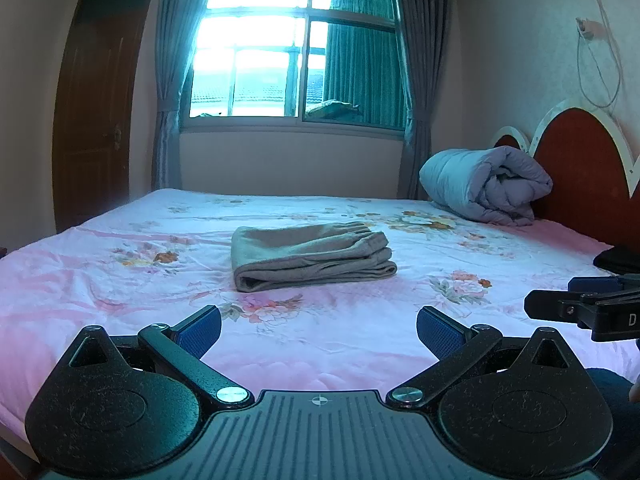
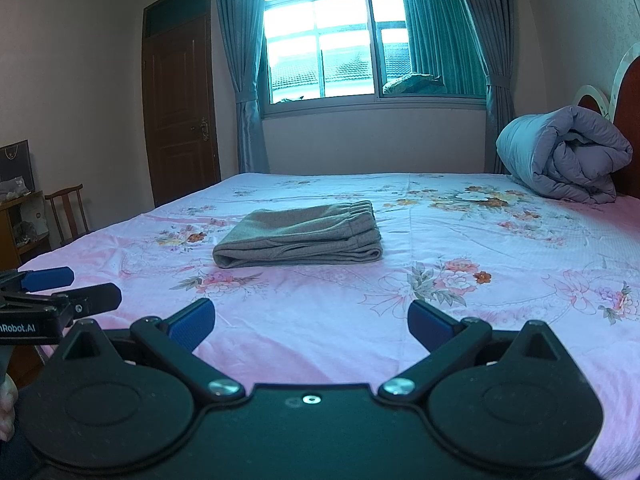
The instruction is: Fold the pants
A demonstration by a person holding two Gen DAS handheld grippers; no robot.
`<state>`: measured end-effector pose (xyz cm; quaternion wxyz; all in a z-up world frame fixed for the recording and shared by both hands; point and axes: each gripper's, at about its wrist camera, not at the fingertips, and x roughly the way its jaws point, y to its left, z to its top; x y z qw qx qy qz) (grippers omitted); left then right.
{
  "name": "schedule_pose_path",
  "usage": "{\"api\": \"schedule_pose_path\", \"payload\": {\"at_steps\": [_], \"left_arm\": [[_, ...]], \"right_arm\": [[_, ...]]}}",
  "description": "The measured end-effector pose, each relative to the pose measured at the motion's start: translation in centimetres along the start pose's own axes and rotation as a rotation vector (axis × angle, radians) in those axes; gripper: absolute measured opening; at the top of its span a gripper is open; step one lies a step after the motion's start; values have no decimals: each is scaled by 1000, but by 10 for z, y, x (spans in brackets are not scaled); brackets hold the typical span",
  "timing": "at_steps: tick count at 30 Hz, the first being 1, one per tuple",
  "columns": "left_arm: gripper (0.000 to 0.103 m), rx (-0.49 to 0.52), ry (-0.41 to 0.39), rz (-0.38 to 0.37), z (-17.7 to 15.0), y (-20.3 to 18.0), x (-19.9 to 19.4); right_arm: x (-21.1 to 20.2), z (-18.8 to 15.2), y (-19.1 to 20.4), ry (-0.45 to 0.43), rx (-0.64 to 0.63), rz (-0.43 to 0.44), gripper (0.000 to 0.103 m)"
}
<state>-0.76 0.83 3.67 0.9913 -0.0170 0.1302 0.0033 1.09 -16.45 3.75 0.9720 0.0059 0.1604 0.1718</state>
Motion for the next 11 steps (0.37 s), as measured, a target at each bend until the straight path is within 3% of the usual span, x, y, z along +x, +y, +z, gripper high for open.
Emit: {"api": "schedule_pose_path", "payload": {"at_steps": [11], "left_arm": [[103,8,-19,-8,0,0,-3]], "right_arm": [[0,0,0,0,1,-1,97]]}}
